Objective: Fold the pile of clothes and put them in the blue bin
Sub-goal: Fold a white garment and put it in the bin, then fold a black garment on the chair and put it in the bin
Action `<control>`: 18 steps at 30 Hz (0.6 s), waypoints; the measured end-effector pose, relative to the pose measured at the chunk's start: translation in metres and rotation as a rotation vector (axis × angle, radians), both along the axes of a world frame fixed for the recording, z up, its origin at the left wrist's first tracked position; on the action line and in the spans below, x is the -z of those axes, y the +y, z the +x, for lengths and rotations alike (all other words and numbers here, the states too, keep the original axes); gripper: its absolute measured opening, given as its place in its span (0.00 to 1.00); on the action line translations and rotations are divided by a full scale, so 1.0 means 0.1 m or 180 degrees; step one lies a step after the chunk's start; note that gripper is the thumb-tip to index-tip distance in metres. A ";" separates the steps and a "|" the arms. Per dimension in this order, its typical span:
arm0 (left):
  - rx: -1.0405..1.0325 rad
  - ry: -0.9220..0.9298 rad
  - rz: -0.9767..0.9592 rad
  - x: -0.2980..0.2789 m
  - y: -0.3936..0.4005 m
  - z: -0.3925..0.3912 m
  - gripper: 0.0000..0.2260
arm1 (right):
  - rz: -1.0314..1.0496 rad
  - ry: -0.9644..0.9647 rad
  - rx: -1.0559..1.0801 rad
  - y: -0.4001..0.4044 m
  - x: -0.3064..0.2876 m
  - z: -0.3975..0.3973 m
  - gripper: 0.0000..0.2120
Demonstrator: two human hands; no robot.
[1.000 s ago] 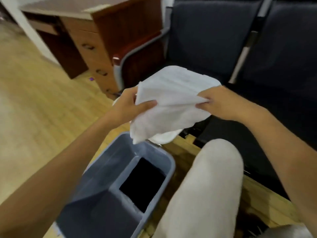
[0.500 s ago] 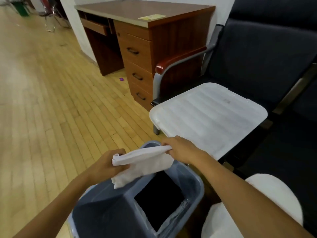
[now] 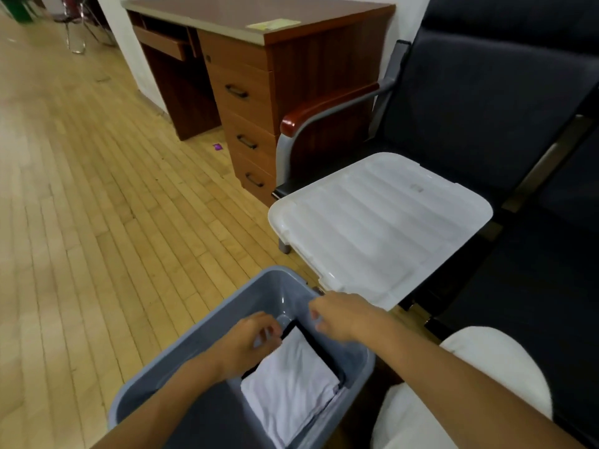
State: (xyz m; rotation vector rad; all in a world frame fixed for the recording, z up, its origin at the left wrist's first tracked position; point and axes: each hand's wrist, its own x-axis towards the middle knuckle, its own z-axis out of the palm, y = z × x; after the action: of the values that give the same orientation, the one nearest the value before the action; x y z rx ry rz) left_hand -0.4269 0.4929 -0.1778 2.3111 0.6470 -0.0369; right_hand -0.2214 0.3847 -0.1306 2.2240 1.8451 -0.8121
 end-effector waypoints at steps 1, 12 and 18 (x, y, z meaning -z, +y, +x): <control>-0.0017 -0.0130 0.0015 -0.08 -0.01 0.16 0.03 | 0.0120 0.0106 0.0054 -0.03 -0.08 0.01 0.10; 0.1039 -0.0869 0.0199 -0.99 -1.11 2.46 0.08 | 0.1397 -0.0004 0.1361 -1.66 -0.87 1.29 0.12; 0.2164 -0.0862 0.0501 -1.14 -2.60 3.86 0.05 | 0.1577 -0.0281 0.2694 -3.35 -0.75 2.12 0.08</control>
State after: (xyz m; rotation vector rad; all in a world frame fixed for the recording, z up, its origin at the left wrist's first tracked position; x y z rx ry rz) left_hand -0.0410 0.2333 -0.0639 2.5221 -0.2952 0.0118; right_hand -0.0091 0.0498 -0.0558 3.3531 1.0883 -0.3217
